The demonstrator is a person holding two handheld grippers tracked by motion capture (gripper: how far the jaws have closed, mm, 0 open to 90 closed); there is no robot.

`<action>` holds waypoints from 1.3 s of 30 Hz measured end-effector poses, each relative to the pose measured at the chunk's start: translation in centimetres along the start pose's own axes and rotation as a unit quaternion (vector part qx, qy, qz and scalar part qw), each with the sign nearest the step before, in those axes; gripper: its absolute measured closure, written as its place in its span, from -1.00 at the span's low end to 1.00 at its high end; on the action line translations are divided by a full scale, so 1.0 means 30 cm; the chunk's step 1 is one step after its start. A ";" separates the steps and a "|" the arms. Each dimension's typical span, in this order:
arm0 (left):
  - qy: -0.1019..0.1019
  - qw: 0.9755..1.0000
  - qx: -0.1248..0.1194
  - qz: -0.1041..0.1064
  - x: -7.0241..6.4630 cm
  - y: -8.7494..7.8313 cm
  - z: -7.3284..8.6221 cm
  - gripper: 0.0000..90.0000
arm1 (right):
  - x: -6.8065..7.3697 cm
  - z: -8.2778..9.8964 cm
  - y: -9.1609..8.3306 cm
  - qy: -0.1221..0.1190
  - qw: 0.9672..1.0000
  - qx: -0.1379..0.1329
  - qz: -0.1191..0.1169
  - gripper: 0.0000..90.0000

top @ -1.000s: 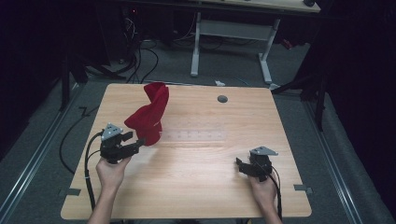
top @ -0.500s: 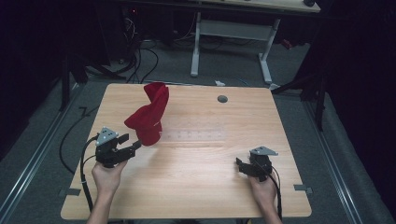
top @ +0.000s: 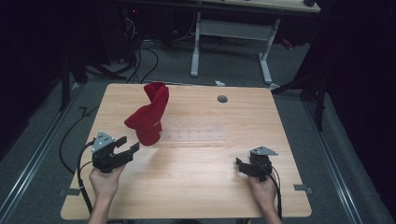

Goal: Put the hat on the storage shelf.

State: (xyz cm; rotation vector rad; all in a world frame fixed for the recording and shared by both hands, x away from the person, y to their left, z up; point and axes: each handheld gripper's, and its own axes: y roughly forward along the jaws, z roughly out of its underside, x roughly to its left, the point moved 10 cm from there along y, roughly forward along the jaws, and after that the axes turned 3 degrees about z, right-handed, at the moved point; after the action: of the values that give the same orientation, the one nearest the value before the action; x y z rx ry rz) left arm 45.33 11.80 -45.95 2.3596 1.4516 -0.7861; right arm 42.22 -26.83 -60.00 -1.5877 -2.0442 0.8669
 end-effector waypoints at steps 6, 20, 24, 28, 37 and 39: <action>-0.001 1.000 0.001 0.003 -0.009 -0.012 0.011 -0.09 | 0.000 0.000 0.000 0.000 1.000 0.000 0.000 -0.29; 0.003 1.000 0.012 0.007 -0.024 -0.020 0.052 -0.12 | 0.000 0.000 0.000 0.000 1.000 0.000 0.000 -0.29; 0.002 1.000 0.018 0.008 -0.026 -0.020 0.071 -0.12 | 0.000 0.000 0.000 0.001 1.000 0.000 0.000 -0.29; 0.000 1.000 0.024 0.011 -0.029 -0.019 0.092 -0.13 | 0.000 0.000 0.000 0.000 1.000 0.000 0.000 -0.29; 0.009 0.999 0.038 0.009 -0.033 -0.013 0.138 -0.17 | 0.000 0.000 0.000 0.000 1.000 0.000 0.000 -0.29; 0.009 0.999 0.041 0.008 -0.031 -0.011 0.148 -0.18 | 0.000 0.000 0.000 0.000 1.000 0.000 0.000 -0.29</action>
State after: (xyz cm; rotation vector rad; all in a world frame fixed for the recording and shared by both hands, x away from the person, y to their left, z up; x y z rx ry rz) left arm 43.34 9.11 -49.04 2.4428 1.4307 -0.8380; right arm 42.21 -26.83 -60.00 -1.5880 -2.0430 0.8669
